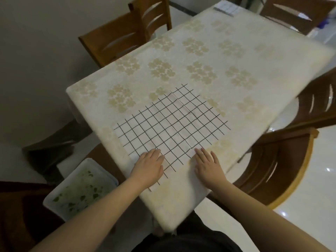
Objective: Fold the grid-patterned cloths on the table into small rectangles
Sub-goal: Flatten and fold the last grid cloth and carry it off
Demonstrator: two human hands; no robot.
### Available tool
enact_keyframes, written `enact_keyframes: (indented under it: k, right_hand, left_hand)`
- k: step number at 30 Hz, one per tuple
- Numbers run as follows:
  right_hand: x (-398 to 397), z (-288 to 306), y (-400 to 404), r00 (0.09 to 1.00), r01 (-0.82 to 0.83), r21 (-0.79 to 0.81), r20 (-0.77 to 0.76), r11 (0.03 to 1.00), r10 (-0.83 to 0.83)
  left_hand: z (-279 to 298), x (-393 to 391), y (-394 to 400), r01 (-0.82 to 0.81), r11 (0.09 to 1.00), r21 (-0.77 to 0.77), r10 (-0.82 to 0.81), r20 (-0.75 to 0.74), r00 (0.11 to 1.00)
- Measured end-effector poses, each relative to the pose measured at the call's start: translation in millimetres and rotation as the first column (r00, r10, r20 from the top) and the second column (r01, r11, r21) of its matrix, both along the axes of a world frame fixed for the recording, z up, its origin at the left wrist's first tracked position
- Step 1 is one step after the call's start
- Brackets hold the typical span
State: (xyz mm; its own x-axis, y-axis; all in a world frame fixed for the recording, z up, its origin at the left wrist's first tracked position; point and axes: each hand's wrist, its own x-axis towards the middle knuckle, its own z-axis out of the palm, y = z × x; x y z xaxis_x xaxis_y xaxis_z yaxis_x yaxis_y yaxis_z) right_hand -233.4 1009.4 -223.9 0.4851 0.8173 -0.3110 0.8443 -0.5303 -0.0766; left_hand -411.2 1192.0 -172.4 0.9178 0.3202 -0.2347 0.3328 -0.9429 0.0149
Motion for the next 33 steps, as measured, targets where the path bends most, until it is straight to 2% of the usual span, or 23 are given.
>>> enact_keyframes:
  k: [7,11,16,20,25,28,33]
  right_hand:
    - [-14.9,4.2,-35.5,0.99,0.137,0.034,0.015,0.99,-0.138]
    - [-21.2,5.1,-24.9,0.963,0.263,0.19,0.017,0.946,-0.271]
    - [-20.9,4.5,2.1,0.951,0.305,0.304,-0.048,0.903,-0.305]
    - [-9.7,4.9,30.1,0.909,0.415,0.326,-0.178,0.85,-0.376]
    - [6.7,0.3,54.7,0.889,0.454,0.346,-0.242,0.821,-0.39]
    - [10.7,0.1,63.1,0.877,0.472,0.313,-0.26,0.824,-0.403]
    - [9.1,-2.5,75.6,0.834,0.543,0.254,-0.277,0.801,-0.478]
  left_hand:
    - [-5.1,-4.1,-6.5,0.088,0.995,-0.039,-0.086,0.038,0.996]
    - [-9.1,-0.2,-1.4,0.124,0.992,-0.031,-0.123,0.036,0.992]
    - [-11.0,16.8,18.5,0.131,0.991,-0.037,-0.129,0.065,0.99]
    - [-16.7,37.4,39.7,0.109,0.993,-0.048,-0.109,0.012,0.994]
    - [-25.5,62.5,62.7,0.096,0.995,-0.035,-0.098,-0.059,0.993]
    - [-32.4,77.4,73.5,0.118,0.992,-0.047,-0.12,-0.042,0.992]
    - [-37.4,105.6,88.4,0.166,0.984,-0.058,-0.161,0.074,0.984]
